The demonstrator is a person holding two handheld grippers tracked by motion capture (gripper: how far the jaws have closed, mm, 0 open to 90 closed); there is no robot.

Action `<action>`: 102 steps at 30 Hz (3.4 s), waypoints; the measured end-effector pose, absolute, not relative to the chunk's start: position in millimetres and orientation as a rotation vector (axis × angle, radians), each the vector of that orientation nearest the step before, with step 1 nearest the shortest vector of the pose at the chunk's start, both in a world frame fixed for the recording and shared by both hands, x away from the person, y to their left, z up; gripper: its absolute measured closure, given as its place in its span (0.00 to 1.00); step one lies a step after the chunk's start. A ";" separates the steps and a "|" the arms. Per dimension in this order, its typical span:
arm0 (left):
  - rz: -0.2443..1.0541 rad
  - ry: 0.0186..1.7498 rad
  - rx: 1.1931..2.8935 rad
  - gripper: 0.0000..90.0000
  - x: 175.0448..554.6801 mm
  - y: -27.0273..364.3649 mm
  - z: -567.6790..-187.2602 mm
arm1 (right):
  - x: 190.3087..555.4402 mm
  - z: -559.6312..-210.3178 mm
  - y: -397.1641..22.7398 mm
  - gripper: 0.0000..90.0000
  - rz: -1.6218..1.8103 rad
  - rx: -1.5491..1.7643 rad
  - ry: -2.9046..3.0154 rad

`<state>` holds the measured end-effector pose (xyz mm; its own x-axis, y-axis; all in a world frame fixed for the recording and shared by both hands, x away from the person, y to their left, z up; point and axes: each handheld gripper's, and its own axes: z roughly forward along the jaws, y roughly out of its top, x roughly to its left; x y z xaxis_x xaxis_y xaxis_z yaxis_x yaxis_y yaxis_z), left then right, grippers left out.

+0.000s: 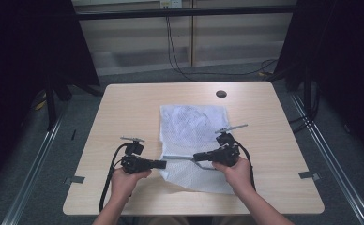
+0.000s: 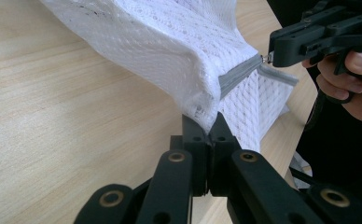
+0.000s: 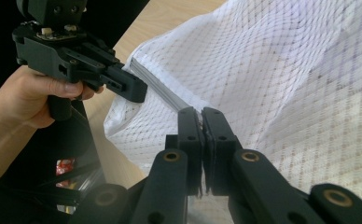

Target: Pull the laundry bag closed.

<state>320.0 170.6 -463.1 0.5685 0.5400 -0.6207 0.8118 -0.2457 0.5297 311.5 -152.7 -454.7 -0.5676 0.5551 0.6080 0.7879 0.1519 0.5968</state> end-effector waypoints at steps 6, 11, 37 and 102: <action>-0.390 1.092 1.930 0.99 320.3 170.8 -463.5 | 311.2 -453.3 -158.2 0.97 -1.385 -1.318 -2.176; -0.387 1.100 1.923 0.99 320.3 172.6 -463.5 | 311.4 -454.4 -160.2 0.97 -1.387 -1.322 -2.164; -0.399 1.105 1.926 0.99 320.5 171.2 -463.5 | 311.2 -456.1 -168.8 0.97 -1.365 -1.344 -2.173; -0.439 1.115 1.917 0.99 325.1 174.4 -463.8 | 308.3 -461.4 -198.2 0.97 -1.363 -1.433 -2.135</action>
<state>325.1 174.4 -463.8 0.5403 0.5346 -0.6498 0.8341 -0.2387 0.4973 308.3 -198.2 -461.4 -0.4948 0.6056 0.6233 0.8203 0.0887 0.5650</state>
